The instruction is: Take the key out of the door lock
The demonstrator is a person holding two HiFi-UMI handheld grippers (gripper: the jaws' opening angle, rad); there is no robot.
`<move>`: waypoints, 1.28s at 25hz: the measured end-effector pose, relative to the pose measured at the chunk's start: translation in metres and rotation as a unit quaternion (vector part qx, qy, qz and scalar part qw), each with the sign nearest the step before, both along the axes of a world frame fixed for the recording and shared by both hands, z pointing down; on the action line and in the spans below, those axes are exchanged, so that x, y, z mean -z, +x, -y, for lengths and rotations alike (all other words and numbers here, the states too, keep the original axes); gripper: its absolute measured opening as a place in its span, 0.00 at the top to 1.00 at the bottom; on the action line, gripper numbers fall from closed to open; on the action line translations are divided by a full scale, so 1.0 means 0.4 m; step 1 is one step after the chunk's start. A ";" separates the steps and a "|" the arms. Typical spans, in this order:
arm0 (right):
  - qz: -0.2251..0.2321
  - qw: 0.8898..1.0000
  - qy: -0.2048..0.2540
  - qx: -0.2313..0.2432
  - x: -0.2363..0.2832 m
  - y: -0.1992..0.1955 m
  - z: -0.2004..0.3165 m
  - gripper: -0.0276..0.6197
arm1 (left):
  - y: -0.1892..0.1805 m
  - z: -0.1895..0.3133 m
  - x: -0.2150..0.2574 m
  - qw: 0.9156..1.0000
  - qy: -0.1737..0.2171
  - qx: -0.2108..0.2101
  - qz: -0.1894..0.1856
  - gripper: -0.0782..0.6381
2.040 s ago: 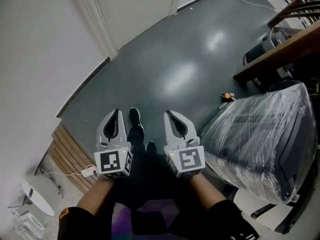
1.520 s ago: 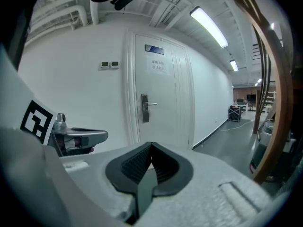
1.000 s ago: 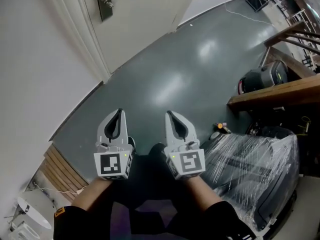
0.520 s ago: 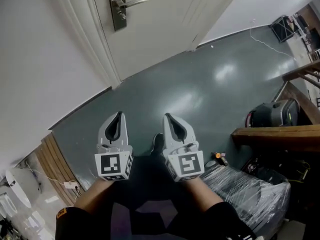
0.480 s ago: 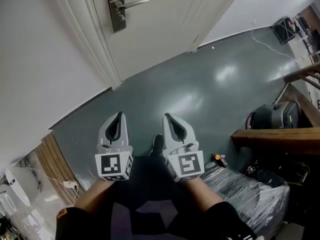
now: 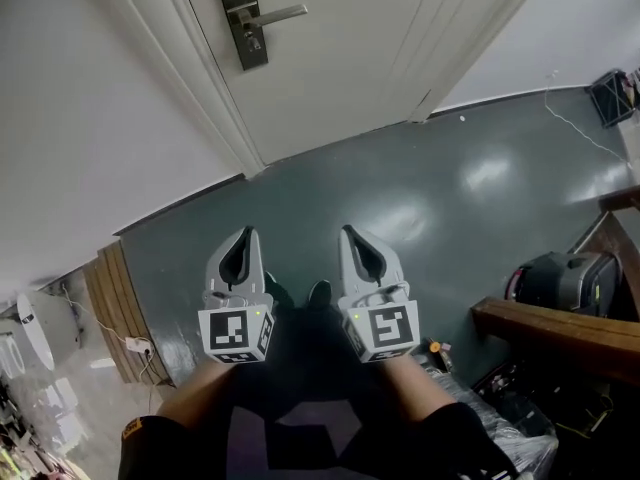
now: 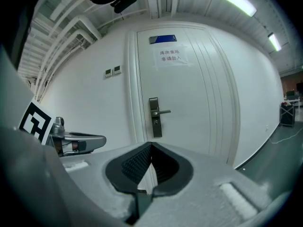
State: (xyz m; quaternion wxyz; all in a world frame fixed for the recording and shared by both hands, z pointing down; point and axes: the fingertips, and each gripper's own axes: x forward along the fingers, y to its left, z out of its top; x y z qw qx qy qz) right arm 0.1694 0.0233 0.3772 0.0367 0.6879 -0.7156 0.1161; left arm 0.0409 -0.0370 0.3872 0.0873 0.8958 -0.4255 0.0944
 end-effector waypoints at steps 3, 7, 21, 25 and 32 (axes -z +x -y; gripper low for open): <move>0.004 1.000 0.000 0.009 0.004 0.009 0.035 0.97 | 0.003 0.026 0.004 1.000 -0.002 0.013 0.003 0.87; -0.004 1.000 -0.007 0.014 0.007 0.028 0.106 0.97 | 0.011 0.098 -0.016 0.999 -0.012 0.030 0.004 0.87; -0.017 0.999 -0.044 0.005 0.009 0.072 0.436 0.97 | 0.089 0.470 -0.001 0.999 -0.013 0.006 -0.039 0.87; 0.002 0.999 -0.044 0.012 0.011 0.062 0.540 0.97 | 0.073 0.568 0.010 0.999 0.000 0.006 -0.043 0.87; 0.074 0.995 -0.050 0.053 0.004 0.047 0.715 0.97 | 0.016 0.700 0.006 0.999 0.019 0.039 -0.023 0.87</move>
